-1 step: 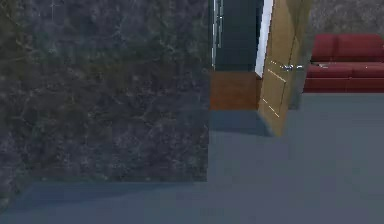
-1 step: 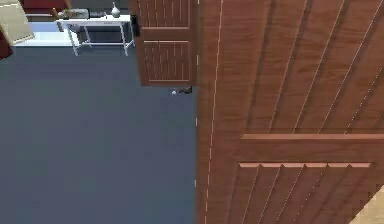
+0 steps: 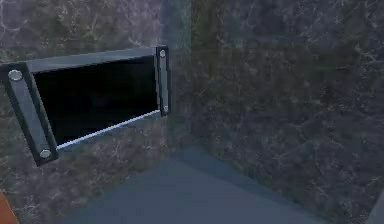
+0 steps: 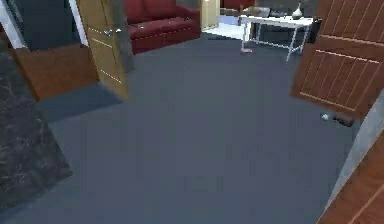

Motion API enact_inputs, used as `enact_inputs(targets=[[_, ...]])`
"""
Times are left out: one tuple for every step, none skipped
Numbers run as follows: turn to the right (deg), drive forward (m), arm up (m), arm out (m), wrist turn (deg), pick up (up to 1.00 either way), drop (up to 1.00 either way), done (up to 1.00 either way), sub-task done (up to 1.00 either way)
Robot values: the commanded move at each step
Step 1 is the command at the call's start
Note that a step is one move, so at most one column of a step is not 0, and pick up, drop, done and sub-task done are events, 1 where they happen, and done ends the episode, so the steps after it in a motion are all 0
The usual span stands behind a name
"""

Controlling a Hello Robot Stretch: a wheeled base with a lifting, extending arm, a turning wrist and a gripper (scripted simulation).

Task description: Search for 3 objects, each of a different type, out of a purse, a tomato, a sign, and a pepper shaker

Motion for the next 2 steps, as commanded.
enact_inputs(targets=[[-45.0, 0.0, 0.0, 0.0, 0.0, 0.0, 0.0, 0.0, 0.0], [-45.0, 0.0, 0.0, 0.0, 0.0, 0.0, 0.0, 0.0, 0.0]])
